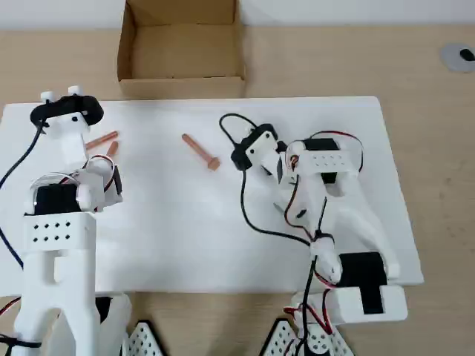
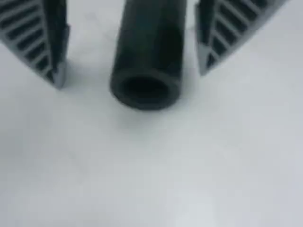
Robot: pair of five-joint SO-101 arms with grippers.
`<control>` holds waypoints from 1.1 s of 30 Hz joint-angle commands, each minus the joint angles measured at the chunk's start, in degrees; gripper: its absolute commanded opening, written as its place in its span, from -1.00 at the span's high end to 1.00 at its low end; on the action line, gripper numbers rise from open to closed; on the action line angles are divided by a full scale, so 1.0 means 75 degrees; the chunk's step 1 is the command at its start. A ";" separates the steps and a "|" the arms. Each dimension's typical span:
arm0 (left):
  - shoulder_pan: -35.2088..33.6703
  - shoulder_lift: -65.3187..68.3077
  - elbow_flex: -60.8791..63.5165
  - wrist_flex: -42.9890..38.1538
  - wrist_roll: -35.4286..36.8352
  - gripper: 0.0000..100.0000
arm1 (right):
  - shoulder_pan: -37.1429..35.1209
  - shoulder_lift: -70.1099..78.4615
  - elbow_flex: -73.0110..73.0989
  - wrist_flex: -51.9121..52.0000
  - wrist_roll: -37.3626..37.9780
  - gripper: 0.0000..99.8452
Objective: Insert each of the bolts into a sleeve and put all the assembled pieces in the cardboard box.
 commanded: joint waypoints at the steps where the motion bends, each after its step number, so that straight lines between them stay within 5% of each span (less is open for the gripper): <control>1: -0.0059 -0.0217 -0.0070 0.0012 -0.0047 0.97 | 0.0076 0.0006 -0.0533 0.0246 -0.0164 0.53; 13: -0.0023 -0.0217 -0.0070 0.0012 -0.0059 0.97 | 0.0018 -0.1963 -0.0182 0.0832 -0.0375 0.53; 33: -0.0059 -0.0205 -0.0070 0.0012 -0.0047 0.97 | 0.0064 -0.0369 0.0533 -0.0094 -0.0340 0.53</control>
